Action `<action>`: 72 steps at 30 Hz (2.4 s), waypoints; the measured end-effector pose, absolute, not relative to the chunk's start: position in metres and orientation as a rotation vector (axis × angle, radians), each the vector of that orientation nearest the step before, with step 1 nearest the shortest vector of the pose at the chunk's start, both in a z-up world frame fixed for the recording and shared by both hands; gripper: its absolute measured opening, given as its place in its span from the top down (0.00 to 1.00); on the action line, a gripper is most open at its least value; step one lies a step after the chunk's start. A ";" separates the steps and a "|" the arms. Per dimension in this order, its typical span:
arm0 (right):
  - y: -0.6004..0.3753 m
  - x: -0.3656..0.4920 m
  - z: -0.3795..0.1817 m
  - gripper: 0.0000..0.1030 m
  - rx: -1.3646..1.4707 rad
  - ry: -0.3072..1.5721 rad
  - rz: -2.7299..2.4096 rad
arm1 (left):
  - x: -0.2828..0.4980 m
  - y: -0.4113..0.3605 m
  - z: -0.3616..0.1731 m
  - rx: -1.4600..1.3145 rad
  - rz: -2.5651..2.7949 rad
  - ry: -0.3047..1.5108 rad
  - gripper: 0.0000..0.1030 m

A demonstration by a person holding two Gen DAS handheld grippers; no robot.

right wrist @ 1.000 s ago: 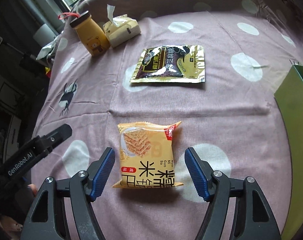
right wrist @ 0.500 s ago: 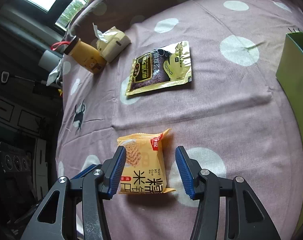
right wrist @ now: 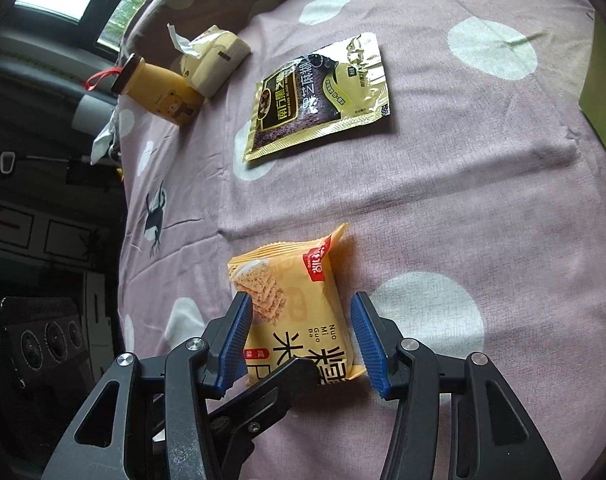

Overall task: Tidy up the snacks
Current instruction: 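Close the right gripper on the rice cracker pack, then lift the rice cracker pack and carry it over the box, then lower the rice cracker pack into the box and open the right gripper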

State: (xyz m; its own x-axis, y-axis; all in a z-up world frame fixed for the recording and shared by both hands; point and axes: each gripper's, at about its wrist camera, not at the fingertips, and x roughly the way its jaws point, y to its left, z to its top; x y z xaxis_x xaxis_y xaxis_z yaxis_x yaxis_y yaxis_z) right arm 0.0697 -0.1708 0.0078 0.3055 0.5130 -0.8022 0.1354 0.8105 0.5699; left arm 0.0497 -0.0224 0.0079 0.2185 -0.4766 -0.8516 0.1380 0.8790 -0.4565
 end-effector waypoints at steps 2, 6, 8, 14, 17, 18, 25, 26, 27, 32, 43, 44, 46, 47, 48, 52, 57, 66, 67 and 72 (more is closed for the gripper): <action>-0.171 0.070 0.008 0.47 0.623 1.253 0.280 | 0.049 -0.023 0.009 -0.299 -0.437 1.274 0.49; -0.172 0.067 0.011 0.48 0.628 1.239 0.280 | 0.045 -0.028 0.016 -0.262 -0.424 1.233 0.52; -0.172 0.065 0.017 0.48 0.623 1.211 0.276 | 0.041 -0.032 0.023 -0.234 -0.426 1.191 0.52; -0.175 0.052 0.050 0.48 0.568 1.079 0.283 | 0.028 -0.035 0.047 -0.209 -0.465 1.051 0.52; -0.177 0.046 0.062 0.48 0.562 1.032 0.275 | 0.024 -0.039 0.055 -0.209 -0.473 1.001 0.52; -0.178 0.045 0.066 0.48 0.561 1.019 0.275 | 0.022 -0.040 0.058 -0.207 -0.476 0.981 0.51; -0.184 0.028 0.099 0.47 0.508 0.884 0.271 | 0.007 -0.050 0.082 -0.207 -0.515 0.828 0.52; -0.185 0.026 0.104 0.47 0.499 0.861 0.270 | 0.005 -0.052 0.085 -0.206 -0.516 0.808 0.52; -0.186 0.023 0.109 0.47 0.495 0.839 0.270 | 0.002 -0.054 0.089 -0.203 -0.516 0.790 0.51; -0.194 0.007 0.130 0.47 0.469 0.752 0.277 | -0.013 -0.062 0.108 -0.175 -0.526 0.695 0.51; -0.201 -0.012 0.154 0.47 0.435 0.655 0.275 | -0.029 -0.072 0.126 -0.139 -0.556 0.582 0.51; -0.202 -0.014 0.155 0.47 0.430 0.650 0.269 | -0.030 -0.074 0.127 -0.140 -0.564 0.577 0.51; -0.203 -0.016 0.157 0.47 0.425 0.639 0.256 | -0.031 -0.077 0.128 -0.140 -0.578 0.567 0.51; -0.205 -0.017 0.159 0.47 0.423 0.633 0.251 | -0.031 -0.079 0.129 -0.139 -0.584 0.564 0.51; -0.208 -0.019 0.160 0.47 0.422 0.628 0.245 | -0.032 -0.081 0.130 -0.137 -0.590 0.559 0.51; -0.218 -0.023 0.165 0.47 0.424 0.609 0.217 | -0.033 -0.091 0.133 -0.130 -0.627 0.547 0.51; -0.237 -0.029 0.167 0.47 0.438 0.588 0.165 | -0.028 -0.112 0.135 -0.112 -0.681 0.554 0.51; -0.289 -0.036 0.162 0.47 0.519 0.580 0.030 | -0.016 -0.166 0.129 -0.061 -0.818 0.609 0.51; -0.294 -0.036 0.160 0.47 0.527 0.584 0.009 | -0.014 -0.172 0.126 -0.062 -0.835 0.622 0.51; -0.322 -0.039 0.152 0.47 0.577 0.602 -0.075 | -0.008 -0.203 0.119 -0.037 -0.900 0.665 0.51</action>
